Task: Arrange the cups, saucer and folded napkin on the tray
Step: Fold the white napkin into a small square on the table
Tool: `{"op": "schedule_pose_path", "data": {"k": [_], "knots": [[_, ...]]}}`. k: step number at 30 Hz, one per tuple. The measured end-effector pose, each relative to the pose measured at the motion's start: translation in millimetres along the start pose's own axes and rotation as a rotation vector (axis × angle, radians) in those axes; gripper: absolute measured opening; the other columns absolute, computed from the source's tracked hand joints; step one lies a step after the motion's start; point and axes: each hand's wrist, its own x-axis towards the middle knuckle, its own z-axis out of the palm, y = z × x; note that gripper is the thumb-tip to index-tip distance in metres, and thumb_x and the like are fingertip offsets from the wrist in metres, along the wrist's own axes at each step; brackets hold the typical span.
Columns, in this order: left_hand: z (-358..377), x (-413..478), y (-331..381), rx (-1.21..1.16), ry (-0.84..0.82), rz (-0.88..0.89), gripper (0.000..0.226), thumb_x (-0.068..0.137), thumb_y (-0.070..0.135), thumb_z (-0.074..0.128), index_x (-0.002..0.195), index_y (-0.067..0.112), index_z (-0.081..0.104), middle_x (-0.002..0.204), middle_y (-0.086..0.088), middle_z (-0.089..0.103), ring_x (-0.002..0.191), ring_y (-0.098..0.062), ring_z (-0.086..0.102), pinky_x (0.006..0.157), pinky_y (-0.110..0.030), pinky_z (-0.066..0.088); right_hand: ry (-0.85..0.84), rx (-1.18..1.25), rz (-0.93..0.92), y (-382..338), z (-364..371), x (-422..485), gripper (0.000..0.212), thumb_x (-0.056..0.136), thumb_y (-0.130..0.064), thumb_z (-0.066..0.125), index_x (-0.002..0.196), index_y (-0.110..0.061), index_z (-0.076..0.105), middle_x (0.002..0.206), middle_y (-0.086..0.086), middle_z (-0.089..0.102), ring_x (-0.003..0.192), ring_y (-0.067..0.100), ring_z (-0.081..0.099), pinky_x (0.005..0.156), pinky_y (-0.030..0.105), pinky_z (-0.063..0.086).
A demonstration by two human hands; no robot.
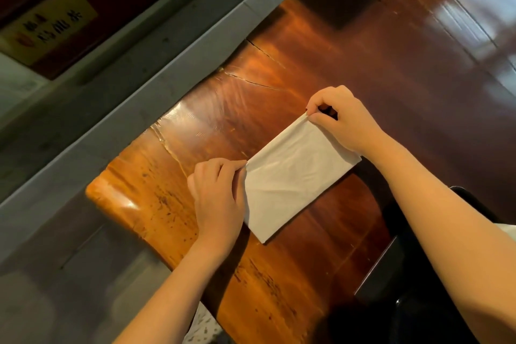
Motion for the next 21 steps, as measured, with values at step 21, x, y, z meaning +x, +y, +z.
{"op": "schedule_pose_path", "data": {"k": [21], "knots": [[17.5,-21.0,25.9,0.528,-0.289,0.172,0.057,0.097,0.040,0.021,0.147,0.013,0.021,0.156,-0.008,0.021,0.145,-0.023,0.016,0.116,-0.046,0.007,0.260,-0.437,-0.140,-16.4,33.8,-11.8,0.033,0.097,-0.015,0.042,0.125,-0.005,0.056,0.130,0.012,0.058,0.121,0.030,0.052,0.107,0.045,0.039]]}}
